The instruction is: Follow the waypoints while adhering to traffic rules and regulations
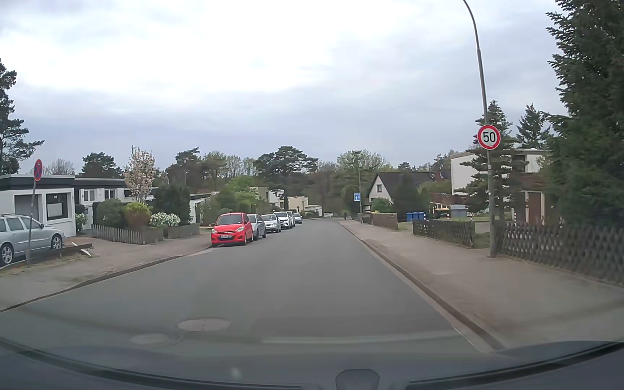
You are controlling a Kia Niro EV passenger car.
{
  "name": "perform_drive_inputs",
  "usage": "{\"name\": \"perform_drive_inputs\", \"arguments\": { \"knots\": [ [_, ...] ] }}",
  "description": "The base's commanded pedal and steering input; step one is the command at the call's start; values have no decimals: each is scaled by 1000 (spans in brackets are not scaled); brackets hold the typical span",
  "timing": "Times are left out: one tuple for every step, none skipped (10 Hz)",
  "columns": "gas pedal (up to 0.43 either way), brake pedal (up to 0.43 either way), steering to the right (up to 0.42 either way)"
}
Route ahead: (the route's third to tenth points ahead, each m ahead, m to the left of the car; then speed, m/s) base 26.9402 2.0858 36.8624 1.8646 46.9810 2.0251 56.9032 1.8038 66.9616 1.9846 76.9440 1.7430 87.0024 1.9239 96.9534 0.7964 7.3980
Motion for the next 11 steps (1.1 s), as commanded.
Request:
{"name": "perform_drive_inputs", "arguments": {
  "knots": [
    [0, 0, -4],
    [0, 0, -4],
    [0, 0, -4],
    [0, 0, -4],
    [0, 0, -4],
    [0, 0, -4],
    [0, 0, -3],
    [0, 0, -3],
    [0, 0, -3],
    [0, 0, -3],
    [0, 0, -3]
  ]
}}
